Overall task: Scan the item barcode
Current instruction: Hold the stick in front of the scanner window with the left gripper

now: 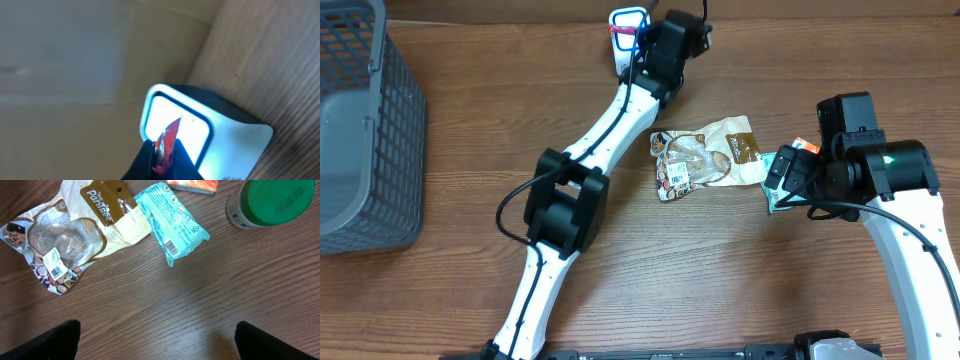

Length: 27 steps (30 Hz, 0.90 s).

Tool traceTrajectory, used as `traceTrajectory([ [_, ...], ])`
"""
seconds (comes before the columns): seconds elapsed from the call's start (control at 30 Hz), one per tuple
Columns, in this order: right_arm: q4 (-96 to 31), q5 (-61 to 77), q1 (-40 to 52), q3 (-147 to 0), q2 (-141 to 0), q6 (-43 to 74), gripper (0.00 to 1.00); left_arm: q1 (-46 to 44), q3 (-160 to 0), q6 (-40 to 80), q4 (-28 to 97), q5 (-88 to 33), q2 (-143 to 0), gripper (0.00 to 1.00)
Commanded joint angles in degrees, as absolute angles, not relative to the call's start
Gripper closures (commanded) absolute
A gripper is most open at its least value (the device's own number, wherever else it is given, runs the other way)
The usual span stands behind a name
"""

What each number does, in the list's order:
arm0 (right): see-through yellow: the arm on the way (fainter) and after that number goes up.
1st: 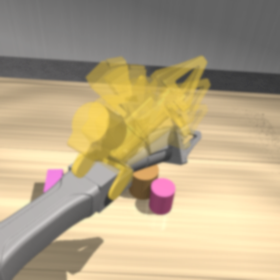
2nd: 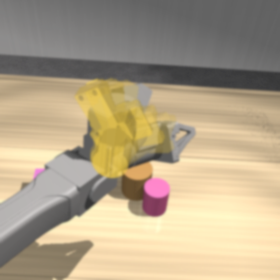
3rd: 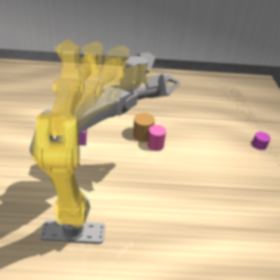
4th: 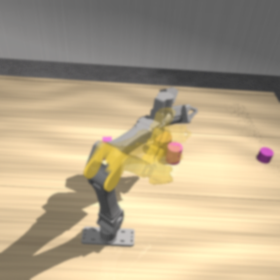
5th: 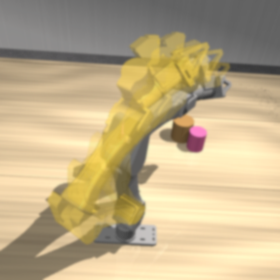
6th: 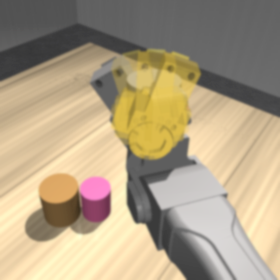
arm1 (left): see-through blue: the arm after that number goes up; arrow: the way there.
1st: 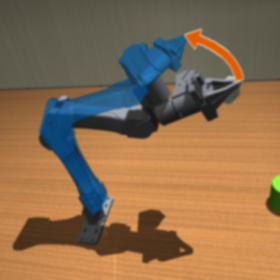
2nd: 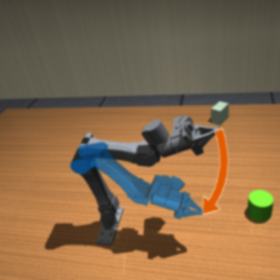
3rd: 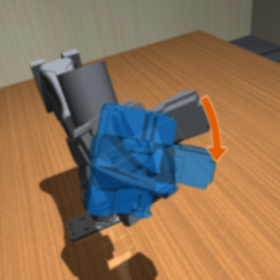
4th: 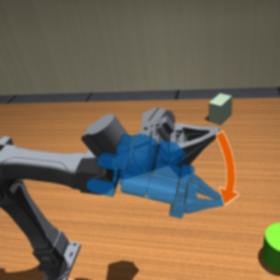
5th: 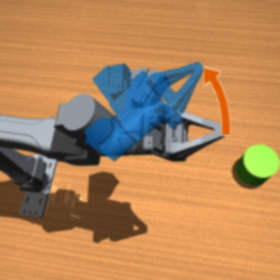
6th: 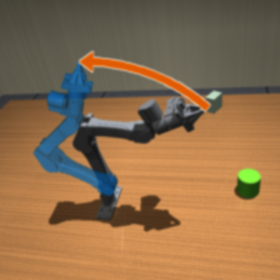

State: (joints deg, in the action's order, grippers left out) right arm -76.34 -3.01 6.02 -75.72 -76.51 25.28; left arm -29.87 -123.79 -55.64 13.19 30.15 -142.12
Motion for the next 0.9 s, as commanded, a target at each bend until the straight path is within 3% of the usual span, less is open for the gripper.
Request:
traceTrajectory([
  [0.0, -76.18, -3.57, 5.87, -76.14, -76.09, 25.5, 0.0, -29.54, -124.42, -59.94, 11.81, 29.06, -143.17, 0.96],
  [0.3, -76.18, -3.57, 5.87, -76.14, -76.09, 25.5, 0.0, -29.26, -124.38, -53.39, 15.33, 25.08, -143.15, 0.96],
  [0.6, -76.18, -3.57, 5.87, -76.14, -76.09, 25.5, 0.0, -29.34, -124.38, -64.95, 1.1, 30.39, -143.15, 0.96],
  [0.87, -76.18, -3.57, 5.87, -76.14, -76.09, 25.5, 0.0, -28.82, -124.33, -53.25, 10.74, 20.67, -143.15, 0.96],
])
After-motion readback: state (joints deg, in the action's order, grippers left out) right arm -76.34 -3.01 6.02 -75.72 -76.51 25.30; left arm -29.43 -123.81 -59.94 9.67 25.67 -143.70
